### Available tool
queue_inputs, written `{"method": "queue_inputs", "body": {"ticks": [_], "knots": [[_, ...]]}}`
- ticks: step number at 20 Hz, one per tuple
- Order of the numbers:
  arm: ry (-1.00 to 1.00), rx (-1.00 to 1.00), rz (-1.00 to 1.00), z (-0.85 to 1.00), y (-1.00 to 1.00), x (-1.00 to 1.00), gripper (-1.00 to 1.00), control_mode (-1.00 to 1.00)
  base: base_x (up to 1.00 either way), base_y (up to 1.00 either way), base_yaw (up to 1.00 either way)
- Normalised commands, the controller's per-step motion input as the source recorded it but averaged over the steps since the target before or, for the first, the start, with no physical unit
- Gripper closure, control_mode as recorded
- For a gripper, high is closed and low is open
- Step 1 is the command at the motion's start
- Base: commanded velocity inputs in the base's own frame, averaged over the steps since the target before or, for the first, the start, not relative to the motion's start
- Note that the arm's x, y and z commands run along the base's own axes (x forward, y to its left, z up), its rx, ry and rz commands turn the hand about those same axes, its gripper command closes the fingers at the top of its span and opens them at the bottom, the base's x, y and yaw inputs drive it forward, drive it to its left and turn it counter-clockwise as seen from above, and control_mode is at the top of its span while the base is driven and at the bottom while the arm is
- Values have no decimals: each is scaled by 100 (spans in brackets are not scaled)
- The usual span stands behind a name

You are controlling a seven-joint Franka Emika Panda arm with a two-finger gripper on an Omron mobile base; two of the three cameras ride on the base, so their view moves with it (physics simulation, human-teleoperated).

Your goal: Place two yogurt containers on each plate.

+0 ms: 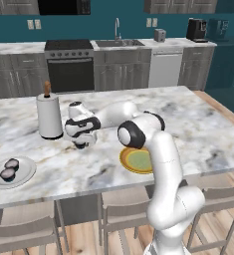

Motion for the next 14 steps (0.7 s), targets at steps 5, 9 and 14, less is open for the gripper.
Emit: {"method": "queue_inputs", "body": {"ticks": [5,9,14], "knots": [[0,1,-9,0,-89,-42,100,-100,0,0,0],[-2,9,-9,3,-100,-68,100,-100,0,0,0],[-2,9,-10,31,-89,-54,100,-100,0,0,0]]}}
